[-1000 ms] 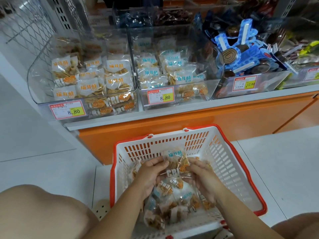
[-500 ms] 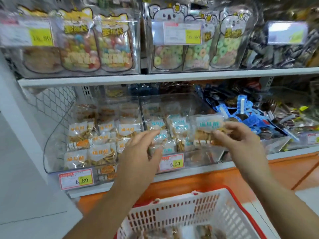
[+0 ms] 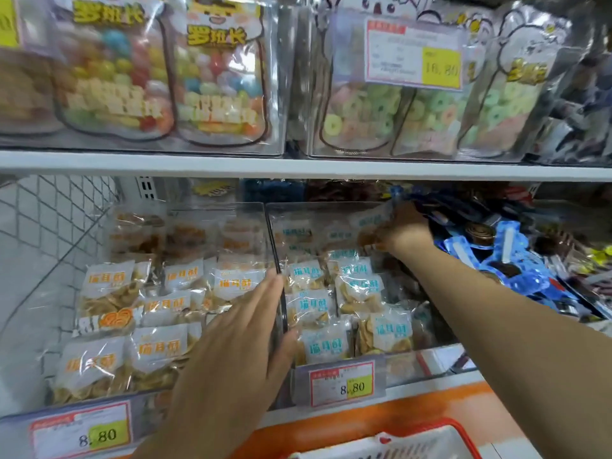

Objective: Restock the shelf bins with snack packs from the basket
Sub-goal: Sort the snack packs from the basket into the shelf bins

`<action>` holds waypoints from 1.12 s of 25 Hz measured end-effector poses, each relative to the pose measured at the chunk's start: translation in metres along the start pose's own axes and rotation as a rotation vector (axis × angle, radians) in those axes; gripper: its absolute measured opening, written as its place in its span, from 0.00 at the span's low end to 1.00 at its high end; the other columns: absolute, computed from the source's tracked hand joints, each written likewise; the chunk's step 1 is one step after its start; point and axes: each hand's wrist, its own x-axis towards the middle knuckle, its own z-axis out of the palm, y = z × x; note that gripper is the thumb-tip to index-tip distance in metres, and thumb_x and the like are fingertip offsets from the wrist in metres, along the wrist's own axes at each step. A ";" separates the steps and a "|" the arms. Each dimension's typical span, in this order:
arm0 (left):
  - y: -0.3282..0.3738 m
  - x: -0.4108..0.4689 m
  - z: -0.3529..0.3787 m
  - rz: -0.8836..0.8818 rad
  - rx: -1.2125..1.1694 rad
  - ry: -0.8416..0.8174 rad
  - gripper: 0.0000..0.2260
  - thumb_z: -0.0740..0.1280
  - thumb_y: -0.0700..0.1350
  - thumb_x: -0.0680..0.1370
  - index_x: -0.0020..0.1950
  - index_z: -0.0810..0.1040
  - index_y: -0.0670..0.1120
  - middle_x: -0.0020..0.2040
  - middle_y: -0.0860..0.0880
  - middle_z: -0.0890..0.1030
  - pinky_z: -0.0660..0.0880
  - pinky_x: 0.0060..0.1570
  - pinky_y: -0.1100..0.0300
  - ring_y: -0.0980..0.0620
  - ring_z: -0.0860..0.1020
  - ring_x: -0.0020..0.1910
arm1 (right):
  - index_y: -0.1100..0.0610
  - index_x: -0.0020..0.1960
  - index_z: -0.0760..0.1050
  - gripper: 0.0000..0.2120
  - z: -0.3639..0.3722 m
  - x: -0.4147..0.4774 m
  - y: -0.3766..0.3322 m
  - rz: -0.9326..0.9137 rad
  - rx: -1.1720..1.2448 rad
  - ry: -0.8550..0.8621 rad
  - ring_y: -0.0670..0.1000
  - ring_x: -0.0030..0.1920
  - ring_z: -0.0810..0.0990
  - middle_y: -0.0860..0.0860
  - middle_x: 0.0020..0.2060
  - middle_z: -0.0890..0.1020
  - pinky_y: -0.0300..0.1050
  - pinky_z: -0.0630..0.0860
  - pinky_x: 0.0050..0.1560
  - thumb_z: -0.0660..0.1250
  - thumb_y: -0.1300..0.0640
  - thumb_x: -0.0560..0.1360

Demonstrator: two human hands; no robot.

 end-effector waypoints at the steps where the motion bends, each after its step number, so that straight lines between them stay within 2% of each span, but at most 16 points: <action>1: 0.000 0.000 0.001 -0.013 -0.015 -0.016 0.29 0.30 0.71 0.71 0.70 0.28 0.65 0.71 0.69 0.31 0.33 0.65 0.67 0.71 0.34 0.69 | 0.63 0.65 0.71 0.17 0.010 0.006 0.001 0.015 -0.042 -0.049 0.60 0.60 0.77 0.60 0.61 0.77 0.48 0.75 0.58 0.65 0.60 0.77; 3: -0.003 0.001 0.004 -0.003 -0.014 -0.027 0.28 0.31 0.71 0.72 0.71 0.29 0.65 0.72 0.69 0.34 0.37 0.66 0.65 0.71 0.37 0.70 | 0.64 0.72 0.61 0.20 0.024 0.012 0.000 0.042 -0.178 -0.084 0.59 0.66 0.73 0.61 0.67 0.71 0.48 0.71 0.63 0.56 0.63 0.82; 5: -0.004 0.003 0.003 0.012 0.042 -0.051 0.29 0.40 0.67 0.79 0.78 0.44 0.58 0.77 0.60 0.52 0.54 0.66 0.59 0.64 0.55 0.71 | 0.63 0.76 0.56 0.23 0.030 0.007 0.003 0.000 -0.141 -0.027 0.59 0.66 0.72 0.62 0.68 0.70 0.42 0.72 0.58 0.55 0.64 0.82; 6: -0.004 0.004 0.001 0.008 0.051 -0.085 0.28 0.44 0.64 0.82 0.79 0.53 0.52 0.75 0.56 0.62 0.60 0.61 0.58 0.62 0.63 0.68 | 0.60 0.75 0.59 0.24 0.033 0.001 0.005 -0.055 -0.061 0.003 0.59 0.65 0.73 0.61 0.67 0.71 0.36 0.72 0.53 0.58 0.62 0.81; 8: -0.005 0.004 -0.001 0.024 0.066 -0.109 0.28 0.46 0.62 0.83 0.78 0.60 0.48 0.72 0.53 0.68 0.64 0.56 0.58 0.61 0.68 0.64 | 0.55 0.72 0.65 0.23 0.036 -0.008 0.012 -0.191 0.043 0.101 0.60 0.64 0.71 0.60 0.65 0.71 0.33 0.67 0.49 0.65 0.61 0.78; 10: -0.007 0.003 -0.001 0.042 0.037 -0.088 0.28 0.46 0.63 0.82 0.79 0.55 0.50 0.74 0.53 0.67 0.66 0.57 0.58 0.60 0.67 0.65 | 0.55 0.71 0.68 0.23 0.027 -0.011 0.017 -0.331 -0.017 0.174 0.60 0.65 0.68 0.60 0.67 0.68 0.40 0.66 0.56 0.65 0.63 0.77; 12: -0.008 0.002 0.002 0.039 0.019 -0.027 0.28 0.47 0.63 0.82 0.80 0.50 0.53 0.75 0.54 0.64 0.66 0.58 0.58 0.60 0.66 0.66 | 0.54 0.71 0.69 0.25 0.018 -0.004 0.021 -0.411 -0.205 0.104 0.60 0.63 0.70 0.60 0.68 0.65 0.41 0.66 0.55 0.65 0.65 0.76; 15: -0.007 0.001 0.002 0.032 0.022 -0.002 0.28 0.48 0.62 0.82 0.78 0.59 0.49 0.73 0.55 0.66 0.68 0.57 0.58 0.60 0.67 0.64 | 0.49 0.74 0.65 0.30 0.024 0.019 0.028 -0.468 -0.563 -0.102 0.60 0.63 0.73 0.59 0.72 0.63 0.46 0.76 0.54 0.66 0.65 0.74; 17: -0.007 0.000 0.000 0.015 0.025 -0.041 0.28 0.47 0.62 0.82 0.78 0.60 0.49 0.73 0.55 0.65 0.67 0.57 0.58 0.60 0.67 0.64 | 0.47 0.73 0.63 0.27 0.035 0.029 0.029 -0.477 -0.626 -0.089 0.58 0.63 0.76 0.57 0.71 0.68 0.53 0.77 0.59 0.65 0.55 0.75; 18: -0.006 0.000 -0.002 0.006 0.023 -0.074 0.28 0.46 0.63 0.81 0.79 0.56 0.52 0.74 0.57 0.63 0.66 0.58 0.59 0.61 0.65 0.65 | 0.48 0.73 0.63 0.26 0.041 0.032 0.029 -0.437 -0.616 -0.082 0.58 0.63 0.76 0.57 0.70 0.70 0.55 0.77 0.60 0.63 0.53 0.76; 19: -0.004 0.000 -0.003 0.005 0.004 -0.105 0.29 0.44 0.65 0.80 0.79 0.49 0.57 0.76 0.59 0.56 0.62 0.62 0.59 0.63 0.61 0.68 | 0.49 0.73 0.63 0.25 0.043 0.031 0.030 -0.470 -0.664 -0.096 0.58 0.64 0.75 0.57 0.71 0.69 0.54 0.75 0.62 0.61 0.55 0.77; 21: -0.004 0.000 -0.001 0.015 -0.068 -0.066 0.28 0.37 0.70 0.75 0.73 0.34 0.66 0.74 0.69 0.41 0.49 0.67 0.62 0.68 0.48 0.71 | 0.51 0.75 0.62 0.28 0.031 0.013 0.022 -0.480 -0.623 -0.104 0.60 0.68 0.70 0.58 0.74 0.62 0.49 0.71 0.66 0.60 0.66 0.77; 23: -0.005 -0.001 0.001 -0.001 -0.084 -0.022 0.28 0.37 0.69 0.74 0.73 0.35 0.67 0.73 0.70 0.39 0.44 0.67 0.64 0.70 0.42 0.71 | 0.54 0.75 0.63 0.28 0.004 -0.010 0.014 -0.449 -0.472 -0.061 0.59 0.66 0.71 0.58 0.71 0.67 0.46 0.71 0.62 0.62 0.67 0.77; 24: -0.004 -0.002 0.003 0.002 -0.065 0.010 0.29 0.40 0.68 0.76 0.76 0.41 0.64 0.75 0.67 0.43 0.45 0.69 0.63 0.69 0.44 0.72 | 0.55 0.73 0.65 0.26 -0.012 -0.024 0.014 -0.409 -0.342 -0.045 0.58 0.62 0.74 0.58 0.66 0.72 0.45 0.72 0.57 0.64 0.65 0.77; 26: 0.002 -0.009 0.004 0.062 -0.021 0.198 0.26 0.51 0.60 0.80 0.77 0.59 0.55 0.76 0.58 0.60 0.52 0.72 0.59 0.59 0.57 0.74 | 0.52 0.70 0.71 0.21 -0.047 -0.064 0.019 -0.335 0.047 0.065 0.54 0.56 0.78 0.52 0.59 0.78 0.45 0.74 0.55 0.67 0.59 0.77; 28: 0.020 -0.025 0.012 0.178 -0.093 0.401 0.19 0.60 0.49 0.80 0.70 0.72 0.47 0.68 0.50 0.74 0.60 0.71 0.59 0.51 0.70 0.67 | 0.47 0.62 0.74 0.14 -0.073 -0.125 0.029 -0.327 0.460 0.233 0.49 0.49 0.80 0.45 0.52 0.80 0.46 0.78 0.52 0.65 0.58 0.78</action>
